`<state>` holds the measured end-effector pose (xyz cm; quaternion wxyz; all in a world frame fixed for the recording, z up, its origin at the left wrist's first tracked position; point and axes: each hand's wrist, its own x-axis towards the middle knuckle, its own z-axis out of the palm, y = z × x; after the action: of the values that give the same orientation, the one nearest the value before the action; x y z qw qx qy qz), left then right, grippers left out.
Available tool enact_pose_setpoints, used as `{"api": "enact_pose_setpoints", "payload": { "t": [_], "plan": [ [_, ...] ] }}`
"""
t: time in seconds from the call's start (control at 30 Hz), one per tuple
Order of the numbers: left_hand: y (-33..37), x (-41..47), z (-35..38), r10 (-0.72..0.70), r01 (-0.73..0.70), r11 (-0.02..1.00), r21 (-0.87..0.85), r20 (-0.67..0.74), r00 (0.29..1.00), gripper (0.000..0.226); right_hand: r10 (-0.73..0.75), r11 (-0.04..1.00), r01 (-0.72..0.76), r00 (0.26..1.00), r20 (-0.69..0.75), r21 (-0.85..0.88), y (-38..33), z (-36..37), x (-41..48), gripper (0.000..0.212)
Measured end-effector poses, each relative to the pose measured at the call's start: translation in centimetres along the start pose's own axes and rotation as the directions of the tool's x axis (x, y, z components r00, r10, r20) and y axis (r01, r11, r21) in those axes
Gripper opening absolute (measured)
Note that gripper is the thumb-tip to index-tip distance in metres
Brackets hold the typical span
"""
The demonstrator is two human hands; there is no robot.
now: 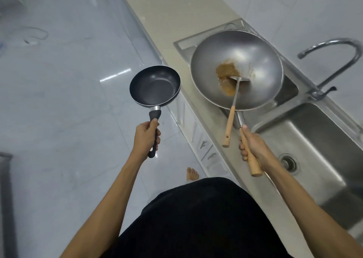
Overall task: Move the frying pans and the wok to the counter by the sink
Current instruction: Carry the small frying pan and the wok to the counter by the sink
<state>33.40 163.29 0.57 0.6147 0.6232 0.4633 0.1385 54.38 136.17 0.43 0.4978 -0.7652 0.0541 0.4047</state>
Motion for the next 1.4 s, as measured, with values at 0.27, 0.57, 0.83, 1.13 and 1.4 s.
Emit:
{"api": "enact_pose_setpoints", "payload": {
  "t": [0.27, 0.57, 0.83, 1.13, 1.4],
  "plan": [
    [3.1, 10.1, -3.4, -0.059, 0.060, 0.998, 0.020, -0.055, 0.997, 0.039, 0.042, 0.997, -0.039, 0.998, -0.046, 0.062, -10.4, 4.7, 10.2, 0.048],
    [7.0, 24.6, -8.6, -0.070, 0.067, 0.996, 0.061, 0.035, 0.997, 0.036, 0.121, 0.965, -0.078, 0.980, -0.159, 0.252, -17.6, 12.4, 19.3, 0.048],
    [13.0, 38.5, -17.0, 0.003, -0.054, 0.976, 0.210, 0.234, 0.972, 0.035, 0.187, 0.911, -0.054, 0.938, -0.293, 0.408, -21.9, 20.7, 22.5, 0.044],
    [17.9, 51.9, -12.9, -0.035, -0.082, 0.958, 0.276, 0.394, 0.919, 0.031, 0.286, 0.873, -0.085, 0.887, -0.363, 0.480, -23.1, 25.5, 24.6, 0.050],
    [23.5, 63.3, -2.6, -0.079, -0.164, 0.918, 0.361, 0.571, 0.817, 0.032, 0.337, 0.827, -0.075, 0.859, -0.386, 0.557, -25.2, 25.6, 27.2, 0.057]
  ]
}}
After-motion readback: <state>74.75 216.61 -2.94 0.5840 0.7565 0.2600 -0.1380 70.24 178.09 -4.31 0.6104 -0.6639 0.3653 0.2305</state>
